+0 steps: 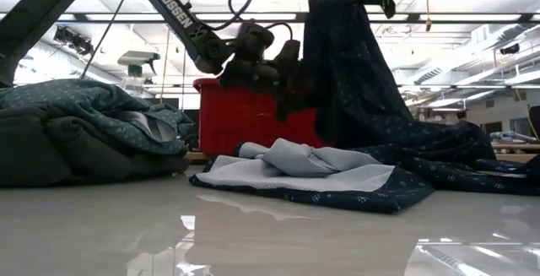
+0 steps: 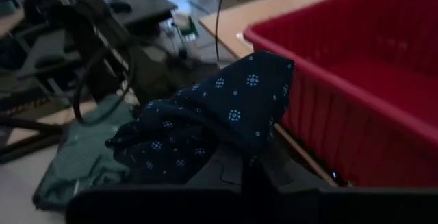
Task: Fold Laundry from Bin
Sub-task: Fold the blue polo shirt on the table
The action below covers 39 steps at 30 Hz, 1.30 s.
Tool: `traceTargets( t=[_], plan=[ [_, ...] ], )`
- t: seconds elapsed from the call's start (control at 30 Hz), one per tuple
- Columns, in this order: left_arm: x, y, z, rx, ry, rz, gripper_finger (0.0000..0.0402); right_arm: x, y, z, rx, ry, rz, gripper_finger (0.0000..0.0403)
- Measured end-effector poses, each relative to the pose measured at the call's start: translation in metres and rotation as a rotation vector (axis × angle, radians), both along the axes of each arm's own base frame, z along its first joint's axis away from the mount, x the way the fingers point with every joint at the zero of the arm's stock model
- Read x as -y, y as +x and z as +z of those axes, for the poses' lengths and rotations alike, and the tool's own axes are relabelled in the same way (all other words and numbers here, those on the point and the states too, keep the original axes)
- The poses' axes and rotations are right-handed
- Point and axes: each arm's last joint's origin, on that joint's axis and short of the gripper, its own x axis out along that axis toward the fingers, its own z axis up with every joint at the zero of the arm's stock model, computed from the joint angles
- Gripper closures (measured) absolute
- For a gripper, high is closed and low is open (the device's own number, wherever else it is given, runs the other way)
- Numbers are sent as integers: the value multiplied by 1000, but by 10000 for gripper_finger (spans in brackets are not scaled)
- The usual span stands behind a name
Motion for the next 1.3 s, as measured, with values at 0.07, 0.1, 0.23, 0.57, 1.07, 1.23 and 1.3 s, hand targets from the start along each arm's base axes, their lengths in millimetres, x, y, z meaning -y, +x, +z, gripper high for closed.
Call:
traceTargets(
  t=[0.07, 0.1, 0.23, 0.57, 1.07, 1.23, 1.3],
  plan=[
    [4, 1, -2, -15, -5, -9, 219, 0, 0, 3, 21, -14, 0, 393],
    [5, 2, -2, -17, -7, -12, 246, 0, 0, 4, 28, -17, 3, 393],
    [9, 4, -2, -15, -25, -31, 371, -5, -3, 6, 43, -5, 58, 393],
    [26, -19, 46, -111, -43, 29, 399, -39, -19, -3, -100, 126, 142, 393],
    [156, -81, 118, -452, 27, 90, 401, -106, -23, -112, -645, 399, 2, 367],
    [187, -78, 113, -478, -11, 142, 401, -114, -28, -129, -703, 353, -81, 304],
    [192, -77, 114, -474, -38, 168, 401, -114, -31, -132, -733, 377, -124, 275]
  ],
)
